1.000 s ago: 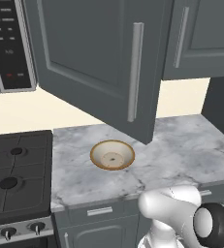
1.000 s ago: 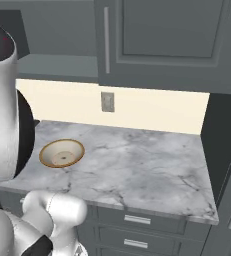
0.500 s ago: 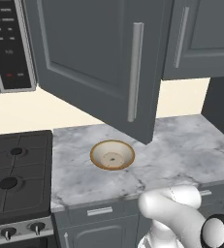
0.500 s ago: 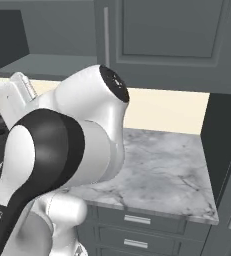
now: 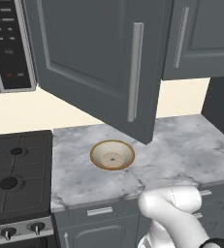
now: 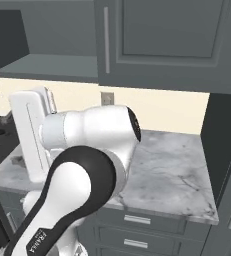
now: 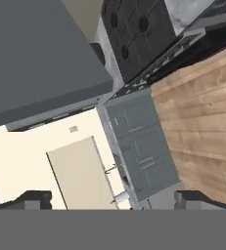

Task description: Open the cabinet and setup a tea strainer by placing it in the bowl upright.

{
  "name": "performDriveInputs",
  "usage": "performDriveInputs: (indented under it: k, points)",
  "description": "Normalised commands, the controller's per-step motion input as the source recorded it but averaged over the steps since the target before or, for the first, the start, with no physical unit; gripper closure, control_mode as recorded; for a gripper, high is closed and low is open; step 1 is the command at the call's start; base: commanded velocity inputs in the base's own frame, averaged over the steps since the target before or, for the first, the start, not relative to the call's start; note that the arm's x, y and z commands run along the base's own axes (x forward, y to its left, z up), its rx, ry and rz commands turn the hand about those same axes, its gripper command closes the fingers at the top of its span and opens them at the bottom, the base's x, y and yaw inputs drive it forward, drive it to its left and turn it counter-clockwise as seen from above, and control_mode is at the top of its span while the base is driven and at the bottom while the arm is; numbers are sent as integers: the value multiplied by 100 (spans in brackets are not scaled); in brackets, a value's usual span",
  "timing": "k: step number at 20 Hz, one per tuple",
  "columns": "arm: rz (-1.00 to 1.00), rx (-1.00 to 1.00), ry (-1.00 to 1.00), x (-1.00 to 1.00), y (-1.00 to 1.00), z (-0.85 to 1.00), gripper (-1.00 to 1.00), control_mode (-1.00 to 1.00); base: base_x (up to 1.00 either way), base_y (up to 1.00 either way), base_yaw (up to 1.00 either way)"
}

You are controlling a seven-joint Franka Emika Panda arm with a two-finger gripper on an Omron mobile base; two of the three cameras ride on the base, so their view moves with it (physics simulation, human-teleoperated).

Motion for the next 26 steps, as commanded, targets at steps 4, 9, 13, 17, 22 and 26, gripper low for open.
performDriveInputs:
  k: [4,9,13,17,22,26]
  points:
    - [4,11,4,34,40,7,-100,-100,0,0,0]
    - [9,2,18,65,31,14,-100,-100,0,0,0]
    - [10,8,11,36,26,10,-100,-100,0,0,0]
    - [13,3,6,13,37,1,-100,-100,0,0,0]
    - [12,0,2,2,61,0,-100,-100,0,0,0]
    - [7,0,1,25,55,0,-100,-100,0,0,0]
